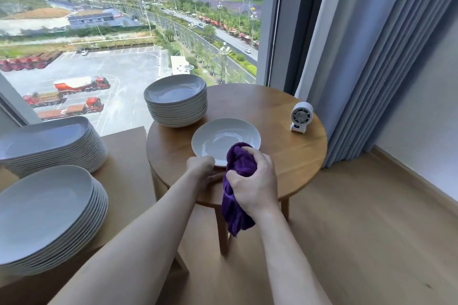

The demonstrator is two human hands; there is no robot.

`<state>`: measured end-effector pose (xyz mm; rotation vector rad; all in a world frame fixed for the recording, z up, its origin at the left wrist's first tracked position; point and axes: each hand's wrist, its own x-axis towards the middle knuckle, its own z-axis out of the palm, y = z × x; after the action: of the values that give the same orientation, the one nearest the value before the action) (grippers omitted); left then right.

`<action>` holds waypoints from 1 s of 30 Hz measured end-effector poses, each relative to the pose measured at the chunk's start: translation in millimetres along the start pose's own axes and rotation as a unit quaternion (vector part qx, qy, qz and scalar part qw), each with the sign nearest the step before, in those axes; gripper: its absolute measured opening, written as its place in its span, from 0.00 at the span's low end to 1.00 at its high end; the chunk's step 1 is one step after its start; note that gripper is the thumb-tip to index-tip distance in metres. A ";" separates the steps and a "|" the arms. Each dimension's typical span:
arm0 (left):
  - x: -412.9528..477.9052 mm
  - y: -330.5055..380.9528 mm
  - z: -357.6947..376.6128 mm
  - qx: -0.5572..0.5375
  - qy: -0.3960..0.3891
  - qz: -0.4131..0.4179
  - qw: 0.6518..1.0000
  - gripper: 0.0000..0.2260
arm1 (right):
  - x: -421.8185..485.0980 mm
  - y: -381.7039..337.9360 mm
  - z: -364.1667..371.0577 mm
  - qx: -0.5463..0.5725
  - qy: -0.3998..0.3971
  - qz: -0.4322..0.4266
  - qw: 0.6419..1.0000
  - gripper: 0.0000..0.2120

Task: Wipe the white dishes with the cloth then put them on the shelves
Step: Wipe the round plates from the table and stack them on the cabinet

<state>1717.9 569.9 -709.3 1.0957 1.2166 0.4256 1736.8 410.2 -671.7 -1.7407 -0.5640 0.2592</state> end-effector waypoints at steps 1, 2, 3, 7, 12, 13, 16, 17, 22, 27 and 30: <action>-0.7 0.8 -1.9 -0.005 -0.006 0.001 1.000 0.16 | -0.4 -0.4 0.0 0.002 -0.002 0.003 1.000 0.25; -2.3 2.4 -4.2 -0.015 -0.015 0.006 1.000 0.16 | -1.0 -0.8 0.2 0.004 -0.004 0.004 1.000 0.25; -4.7 4.6 -6.7 -0.031 -0.025 0.010 0.999 0.15 | -1.9 -2.1 0.5 0.007 -0.004 0.005 1.000 0.25; -16.0 9.0 -17.8 -0.076 -0.061 0.022 0.995 0.13 | -5.1 -8.8 -2.0 0.011 -0.010 0.000 1.000 0.25; -39.9 -6.9 -55.7 -0.077 -0.108 0.030 0.991 0.15 | -23.2 -15.8 -17.6 0.014 -0.063 -0.016 0.998 0.27; -45.2 -9.0 -64.9 -0.093 -0.113 0.030 0.989 0.15 | -28.0 -16.3 -22.0 0.015 -0.069 -0.017 0.997 0.27; -65.2 -13.0 -90.0 -0.141 -0.117 0.042 0.982 0.13 | -42.4 -18.0 -33.5 -0.008 -0.082 -0.025 0.996 0.27; -72.6 -14.2 -97.4 -0.150 -0.114 0.045 0.981 0.13 | -47.5 -19.4 -36.3 -0.018 -0.087 -0.029 0.996 0.27; -111.0 -22.5 -140.6 -0.179 -0.110 0.059 0.976 0.15 | -79.2 -32.4 -43.2 -0.026 -0.110 -0.050 0.992 0.28; -157.7 -39.2 -189.1 -0.177 -0.117 0.085 0.973 0.15 | -117.6 -50.0 -42.7 0.039 -0.153 -0.041 0.987 0.29; -187.7 -53.0 -217.0 -0.188 -0.119 0.097 0.970 0.16 | -144.9 -67.4 -39.3 0.096 -0.187 -0.028 0.977 0.28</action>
<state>1443.4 496.3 -643.6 0.9088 0.7797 0.6284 1615.3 314.6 -615.3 -1.4934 -0.8299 0.5893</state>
